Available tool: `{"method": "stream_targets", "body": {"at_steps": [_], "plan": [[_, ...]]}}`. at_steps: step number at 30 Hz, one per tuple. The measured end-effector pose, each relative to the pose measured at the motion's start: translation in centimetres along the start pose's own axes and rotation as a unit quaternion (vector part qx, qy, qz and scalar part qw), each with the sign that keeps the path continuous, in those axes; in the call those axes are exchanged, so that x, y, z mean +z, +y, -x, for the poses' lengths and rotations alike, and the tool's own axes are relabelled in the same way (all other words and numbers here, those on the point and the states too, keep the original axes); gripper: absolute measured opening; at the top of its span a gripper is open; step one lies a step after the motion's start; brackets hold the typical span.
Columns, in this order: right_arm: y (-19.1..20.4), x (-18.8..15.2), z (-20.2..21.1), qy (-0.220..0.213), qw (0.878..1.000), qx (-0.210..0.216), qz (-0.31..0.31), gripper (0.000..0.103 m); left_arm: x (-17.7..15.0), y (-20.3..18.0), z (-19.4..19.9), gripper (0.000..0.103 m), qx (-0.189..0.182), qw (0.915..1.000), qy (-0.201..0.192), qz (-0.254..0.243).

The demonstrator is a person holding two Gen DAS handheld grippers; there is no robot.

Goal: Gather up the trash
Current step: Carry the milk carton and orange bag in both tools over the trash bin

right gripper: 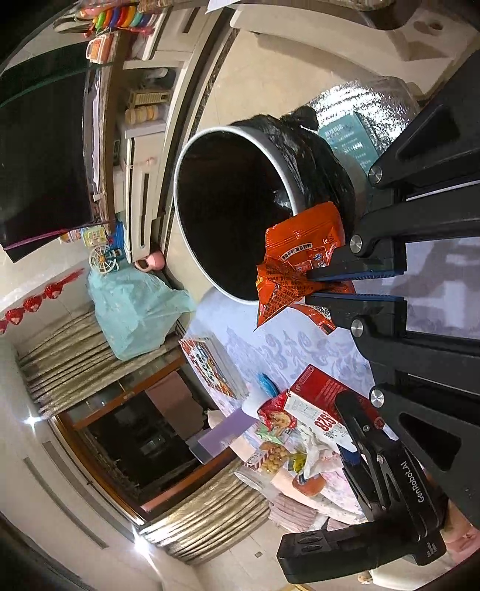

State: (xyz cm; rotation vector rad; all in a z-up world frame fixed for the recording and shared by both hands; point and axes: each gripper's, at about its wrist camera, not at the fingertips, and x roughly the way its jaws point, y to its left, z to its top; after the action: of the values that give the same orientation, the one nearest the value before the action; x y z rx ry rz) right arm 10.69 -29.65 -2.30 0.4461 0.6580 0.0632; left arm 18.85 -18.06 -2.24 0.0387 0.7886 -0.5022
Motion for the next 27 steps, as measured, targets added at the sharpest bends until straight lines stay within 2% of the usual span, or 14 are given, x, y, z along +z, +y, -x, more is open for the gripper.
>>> {"method": "stream_targets", "body": {"at_steps": [12,27], "plan": [[-1.8,2.2,-0.3,-0.011,1.000,-0.018,0.005,0.006,2.2,-1.9,-2.0,0.050,-0.012,0.9997,0.002,-0.020],[-4.4,5.3,-1.6,-0.012,0.999,-0.030,0.000,0.006,6.0,-4.3,-5.0,0.050,-0.009,0.9985,0.001,-0.055]]}}
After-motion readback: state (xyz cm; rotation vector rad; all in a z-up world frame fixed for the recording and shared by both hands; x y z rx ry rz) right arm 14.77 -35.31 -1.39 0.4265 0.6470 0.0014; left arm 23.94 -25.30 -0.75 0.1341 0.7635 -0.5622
